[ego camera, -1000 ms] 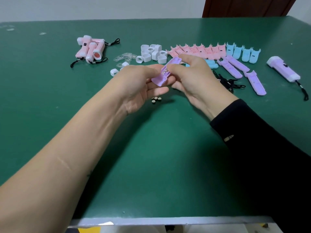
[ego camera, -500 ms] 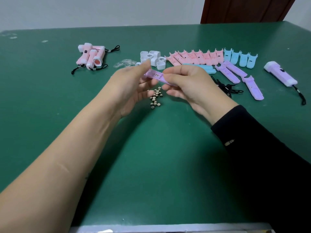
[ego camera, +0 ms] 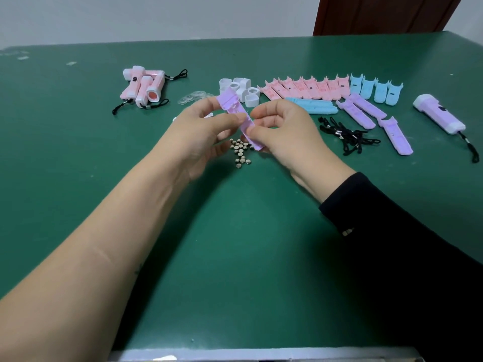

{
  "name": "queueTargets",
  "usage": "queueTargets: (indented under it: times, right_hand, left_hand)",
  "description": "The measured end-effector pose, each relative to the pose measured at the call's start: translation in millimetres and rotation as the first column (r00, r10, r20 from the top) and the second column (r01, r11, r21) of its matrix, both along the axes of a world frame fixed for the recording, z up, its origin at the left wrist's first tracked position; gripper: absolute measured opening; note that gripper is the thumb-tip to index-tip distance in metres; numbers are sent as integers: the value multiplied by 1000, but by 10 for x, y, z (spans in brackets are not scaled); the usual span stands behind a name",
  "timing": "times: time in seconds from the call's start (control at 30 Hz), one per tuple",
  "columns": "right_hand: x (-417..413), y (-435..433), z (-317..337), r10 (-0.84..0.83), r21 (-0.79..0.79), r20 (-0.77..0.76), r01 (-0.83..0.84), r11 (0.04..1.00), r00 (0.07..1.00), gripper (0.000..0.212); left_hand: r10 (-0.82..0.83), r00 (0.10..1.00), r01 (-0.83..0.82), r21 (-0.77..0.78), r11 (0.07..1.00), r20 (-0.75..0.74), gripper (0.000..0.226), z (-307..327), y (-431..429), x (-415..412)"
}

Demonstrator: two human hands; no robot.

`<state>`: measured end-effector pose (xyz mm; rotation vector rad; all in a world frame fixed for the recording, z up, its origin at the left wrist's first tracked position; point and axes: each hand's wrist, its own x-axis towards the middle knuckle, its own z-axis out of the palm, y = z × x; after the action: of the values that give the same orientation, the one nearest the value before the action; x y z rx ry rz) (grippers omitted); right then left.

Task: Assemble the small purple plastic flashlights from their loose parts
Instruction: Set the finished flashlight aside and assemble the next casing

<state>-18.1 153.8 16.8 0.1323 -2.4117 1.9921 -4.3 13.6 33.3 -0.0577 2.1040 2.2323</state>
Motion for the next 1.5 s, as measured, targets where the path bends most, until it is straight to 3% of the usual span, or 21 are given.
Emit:
queueTargets:
  times: [0.17,0.4,0.7,0.93,1.33,1.5]
  right_hand:
    - [29,-63,-29,1,56,-31,1,998,1000,19]
    - [45,-112,-66,-4,-24,36,5,1000,999,24]
    - [60,-113,-55,3,-109,65,4,994,998,23]
    - [74,-137,-35,27,-139,100,-13,990,995,24]
    - [89,-154,-44,5,-157,121,14,988,993,25]
    - [106,-173,-11,33,-258,142,4,966,989,22]
  left_hand:
    - [16,1000,-15,-48,999,16,18,-10,-38,-39]
    - [-58,998,56,-136,989,-13,9,4,-77,-34]
    - [-113,993,114,-29,993,39,29,17,-66,-22]
    - [-60,997,61,-15,998,48,13,-8,-13,-11]
    - [-89,992,81,89,993,91,14,-28,6,-22]
    - [-22,998,21,18,1000,52,4,-50,26,-16]
